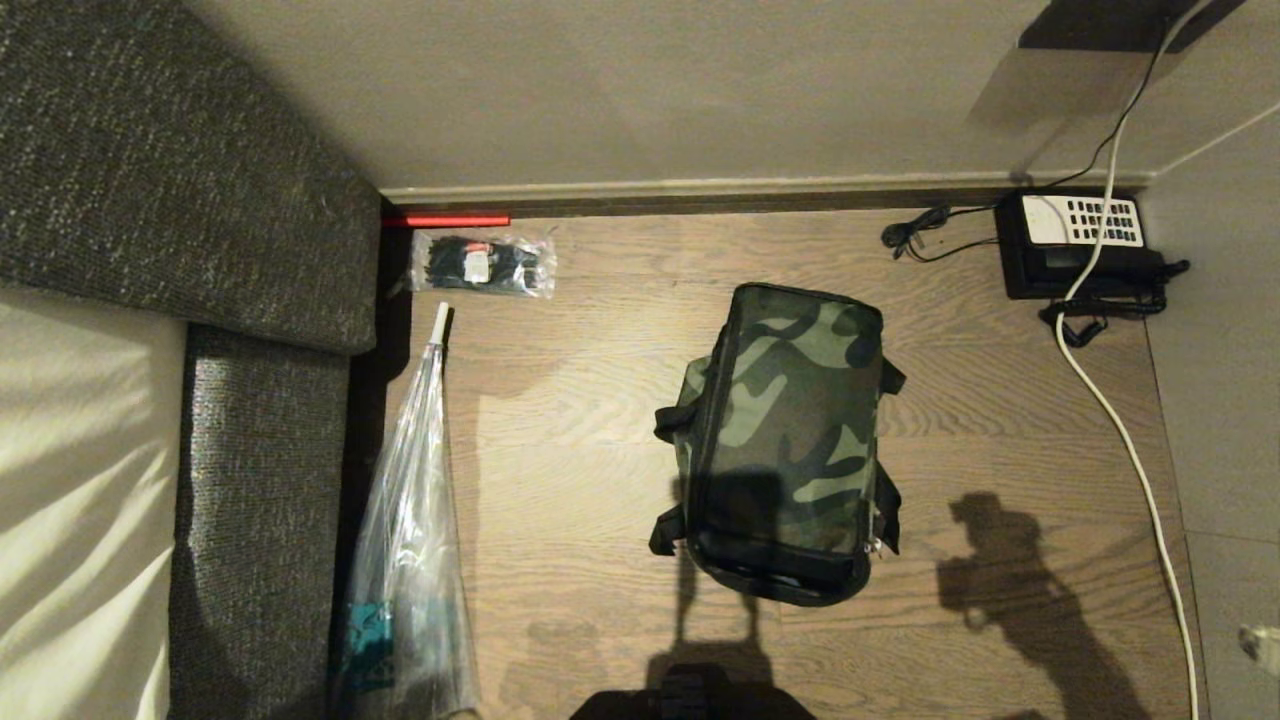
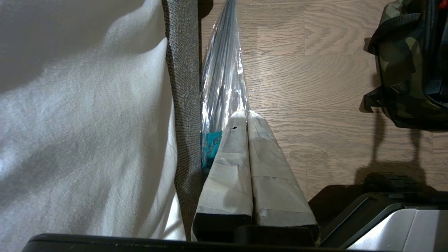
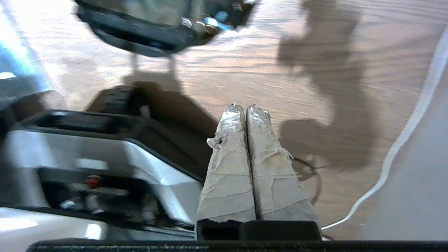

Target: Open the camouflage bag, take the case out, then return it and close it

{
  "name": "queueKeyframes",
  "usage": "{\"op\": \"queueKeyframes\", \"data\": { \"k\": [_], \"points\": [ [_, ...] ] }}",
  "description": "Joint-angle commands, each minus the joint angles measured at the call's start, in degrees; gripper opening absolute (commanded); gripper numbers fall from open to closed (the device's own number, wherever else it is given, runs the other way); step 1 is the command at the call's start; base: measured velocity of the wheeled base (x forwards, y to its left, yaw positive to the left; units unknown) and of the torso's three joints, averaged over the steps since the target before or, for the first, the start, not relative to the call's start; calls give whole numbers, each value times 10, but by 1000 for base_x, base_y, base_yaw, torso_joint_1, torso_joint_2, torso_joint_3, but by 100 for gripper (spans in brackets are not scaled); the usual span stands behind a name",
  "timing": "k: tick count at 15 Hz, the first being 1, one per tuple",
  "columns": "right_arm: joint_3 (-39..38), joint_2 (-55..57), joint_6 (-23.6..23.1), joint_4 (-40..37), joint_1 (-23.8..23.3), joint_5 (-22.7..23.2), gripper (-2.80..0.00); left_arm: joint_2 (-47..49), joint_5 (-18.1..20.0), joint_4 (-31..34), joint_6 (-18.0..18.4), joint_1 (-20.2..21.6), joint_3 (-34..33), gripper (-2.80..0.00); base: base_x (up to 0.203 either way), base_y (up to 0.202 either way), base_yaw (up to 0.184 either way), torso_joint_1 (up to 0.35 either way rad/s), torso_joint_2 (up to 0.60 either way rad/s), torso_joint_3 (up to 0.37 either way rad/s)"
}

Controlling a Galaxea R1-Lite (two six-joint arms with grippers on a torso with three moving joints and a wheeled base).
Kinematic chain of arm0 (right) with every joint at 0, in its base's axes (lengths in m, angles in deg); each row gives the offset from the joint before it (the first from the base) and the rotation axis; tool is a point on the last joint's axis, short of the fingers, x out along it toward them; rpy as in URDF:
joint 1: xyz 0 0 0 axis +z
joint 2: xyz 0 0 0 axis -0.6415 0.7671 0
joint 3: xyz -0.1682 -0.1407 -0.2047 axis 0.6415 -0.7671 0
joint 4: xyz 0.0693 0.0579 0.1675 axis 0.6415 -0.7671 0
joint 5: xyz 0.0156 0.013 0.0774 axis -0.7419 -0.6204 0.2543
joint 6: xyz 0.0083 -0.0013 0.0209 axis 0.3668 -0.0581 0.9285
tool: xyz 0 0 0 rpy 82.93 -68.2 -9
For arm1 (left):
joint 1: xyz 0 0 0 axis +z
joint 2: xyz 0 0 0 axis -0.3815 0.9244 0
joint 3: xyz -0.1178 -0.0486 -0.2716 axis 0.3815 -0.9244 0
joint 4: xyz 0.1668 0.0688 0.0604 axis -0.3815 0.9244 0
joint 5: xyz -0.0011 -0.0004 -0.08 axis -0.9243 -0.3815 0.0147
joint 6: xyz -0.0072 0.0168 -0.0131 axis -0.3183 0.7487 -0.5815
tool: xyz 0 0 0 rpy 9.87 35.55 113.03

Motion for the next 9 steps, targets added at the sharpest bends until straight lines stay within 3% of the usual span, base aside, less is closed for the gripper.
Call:
{"op": "queueKeyframes", "data": {
  "k": [1, 4, 6, 9],
  "points": [
    [-93, -175, -21, 15, -59, 20, -280, -1, 0, 0, 0, 1, 0, -280, 0, 0, 0, 0, 0, 0],
    [-199, -288, -45, 52, -87, 58, -280, -1, 0, 0, 1, 1, 0, -280, 0, 0, 0, 0, 0, 0],
    [-260, -326, -51, 151, -92, 35, -280, -1, 0, 0, 1, 1, 0, -280, 0, 0, 0, 0, 0, 0],
    [-298, -402, -37, 209, -89, 11, -280, -1, 0, 0, 0, 1, 0, -280, 0, 0, 0, 0, 0, 0]
  ]
}}
